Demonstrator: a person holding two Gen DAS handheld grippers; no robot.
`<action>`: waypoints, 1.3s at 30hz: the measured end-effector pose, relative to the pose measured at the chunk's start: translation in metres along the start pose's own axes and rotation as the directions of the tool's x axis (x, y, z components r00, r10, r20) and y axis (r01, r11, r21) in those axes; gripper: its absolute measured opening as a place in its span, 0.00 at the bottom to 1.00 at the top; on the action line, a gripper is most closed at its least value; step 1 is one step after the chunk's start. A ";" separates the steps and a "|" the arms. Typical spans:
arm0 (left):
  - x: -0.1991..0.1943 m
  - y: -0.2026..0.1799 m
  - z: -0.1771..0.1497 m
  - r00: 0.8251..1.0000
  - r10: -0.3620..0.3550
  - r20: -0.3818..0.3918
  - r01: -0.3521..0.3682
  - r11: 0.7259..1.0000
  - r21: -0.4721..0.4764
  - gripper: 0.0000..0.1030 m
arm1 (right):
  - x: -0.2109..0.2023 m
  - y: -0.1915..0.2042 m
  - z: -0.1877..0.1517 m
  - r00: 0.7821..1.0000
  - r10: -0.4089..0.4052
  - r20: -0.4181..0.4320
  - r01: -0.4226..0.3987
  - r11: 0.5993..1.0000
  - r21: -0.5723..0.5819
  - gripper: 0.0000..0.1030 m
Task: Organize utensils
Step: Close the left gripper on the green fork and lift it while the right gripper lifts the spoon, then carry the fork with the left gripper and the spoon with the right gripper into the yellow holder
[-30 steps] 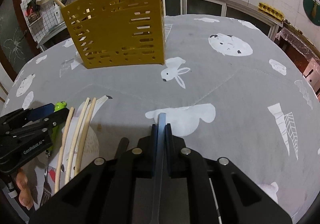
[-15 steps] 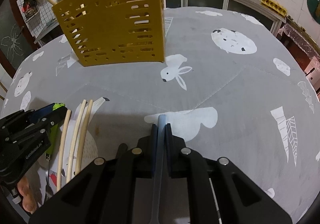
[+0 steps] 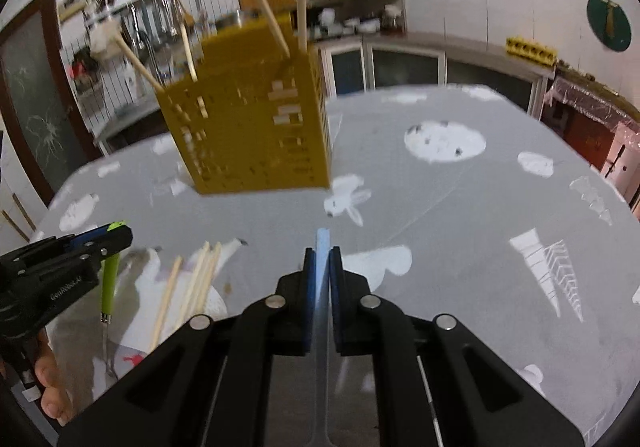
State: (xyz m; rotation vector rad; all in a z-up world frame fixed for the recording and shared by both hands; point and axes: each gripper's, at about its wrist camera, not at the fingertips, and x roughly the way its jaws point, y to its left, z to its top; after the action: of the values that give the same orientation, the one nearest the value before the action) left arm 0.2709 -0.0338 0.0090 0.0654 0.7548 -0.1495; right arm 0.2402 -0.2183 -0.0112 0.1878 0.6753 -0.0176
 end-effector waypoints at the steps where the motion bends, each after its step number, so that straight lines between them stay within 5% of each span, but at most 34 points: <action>1: -0.005 0.001 0.001 1.000 0.003 0.016 -0.003 1.000 -0.001 0.20 | -0.007 0.000 0.001 1.000 0.005 0.029 -0.005 1.000 0.002 0.07; 8: -0.051 0.007 -0.002 0.988 0.028 0.151 -0.026 1.000 -0.013 0.20 | -0.038 -0.002 0.005 0.986 0.018 0.163 -0.018 1.000 -0.003 0.07; 19: -0.092 0.000 -0.024 0.944 0.085 0.319 -0.092 0.996 0.007 0.20 | -0.079 0.002 -0.011 0.949 0.030 0.314 -0.015 0.999 -0.049 0.07; 28: -0.111 0.003 -0.034 0.922 0.064 0.383 -0.062 0.998 -0.018 0.20 | -0.107 0.012 -0.028 0.916 0.029 0.400 0.003 0.997 -0.080 0.07; 39: -0.129 0.006 -0.023 0.900 0.064 0.431 -0.062 0.998 -0.020 0.20 | -0.127 0.009 -0.009 0.886 0.044 0.462 -0.016 0.998 -0.065 0.07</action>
State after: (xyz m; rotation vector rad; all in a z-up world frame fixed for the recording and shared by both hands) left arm 0.1641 -0.0105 0.0811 0.0486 0.3076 -0.0949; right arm 0.1358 -0.2136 0.0624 0.1291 0.1918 -0.0118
